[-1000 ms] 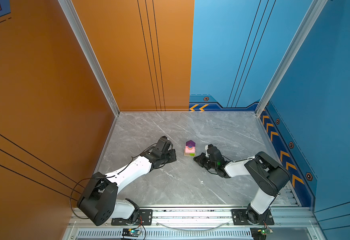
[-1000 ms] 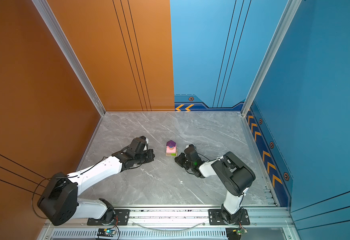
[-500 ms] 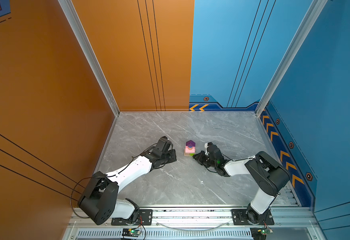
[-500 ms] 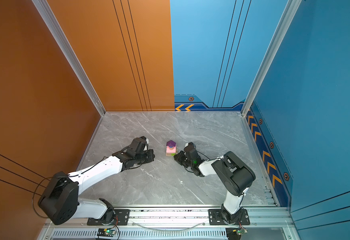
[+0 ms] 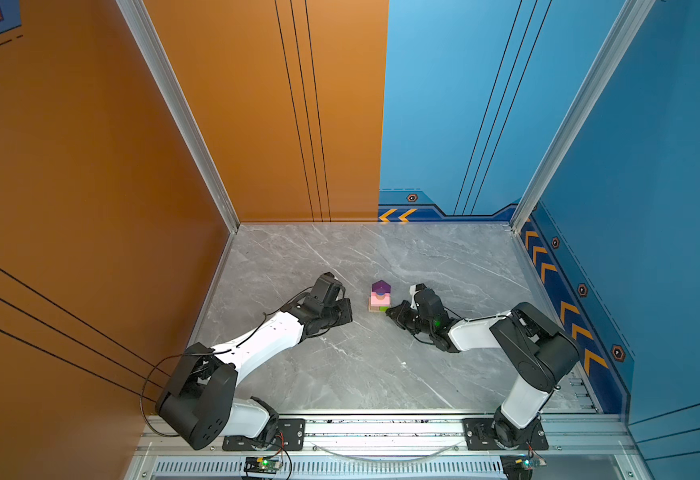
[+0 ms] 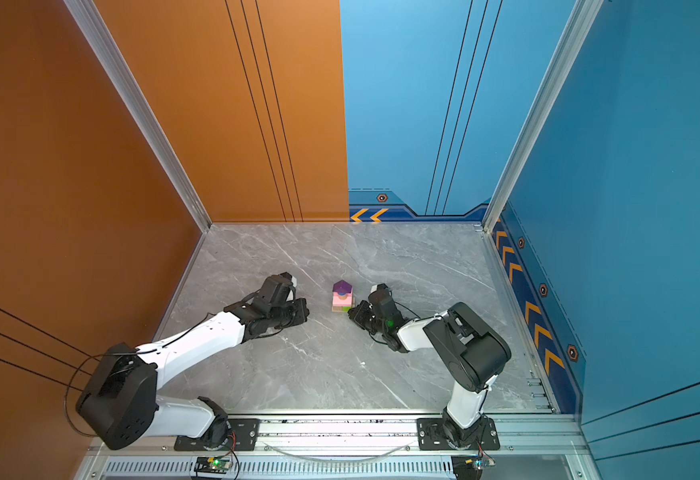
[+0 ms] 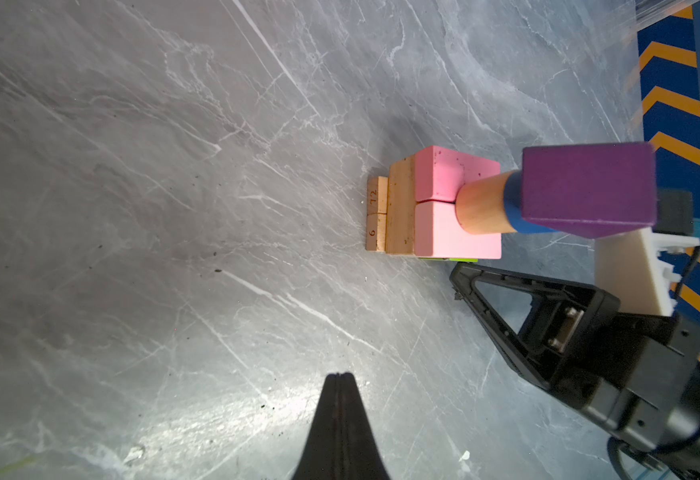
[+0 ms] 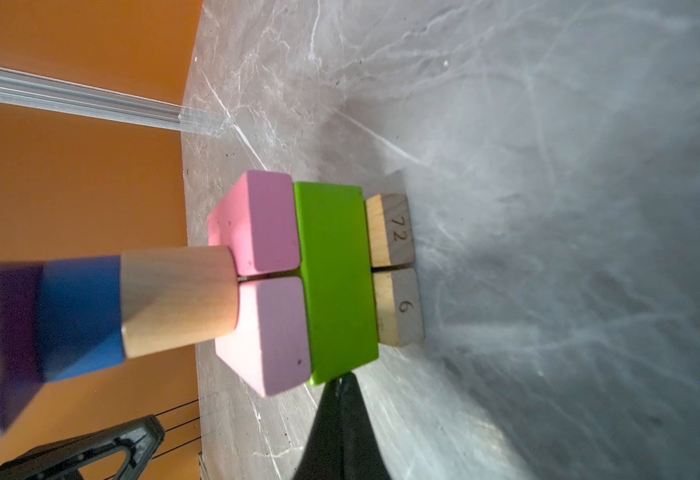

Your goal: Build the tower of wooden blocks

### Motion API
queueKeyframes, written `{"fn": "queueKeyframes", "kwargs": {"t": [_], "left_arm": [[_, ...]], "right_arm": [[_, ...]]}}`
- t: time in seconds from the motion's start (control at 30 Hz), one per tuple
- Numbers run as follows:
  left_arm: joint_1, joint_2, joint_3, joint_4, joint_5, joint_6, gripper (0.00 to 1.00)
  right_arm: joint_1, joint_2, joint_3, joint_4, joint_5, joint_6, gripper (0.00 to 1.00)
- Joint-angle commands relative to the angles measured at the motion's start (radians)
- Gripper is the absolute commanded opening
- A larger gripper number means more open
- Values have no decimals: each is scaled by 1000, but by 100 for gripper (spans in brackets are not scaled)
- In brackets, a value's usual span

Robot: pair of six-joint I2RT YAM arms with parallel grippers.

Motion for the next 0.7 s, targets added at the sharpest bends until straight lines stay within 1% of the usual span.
{"fn": "queueKeyframes", "kwargs": {"t": [0.0,0.67], "left_arm": [[11,11,-6,-1,15,4,0],[12,3,-9,-2,18,5,0]], "right_arm": [[-8,24,23,7,20,9,0],[-2,9,4,14,8,23,0]]}}
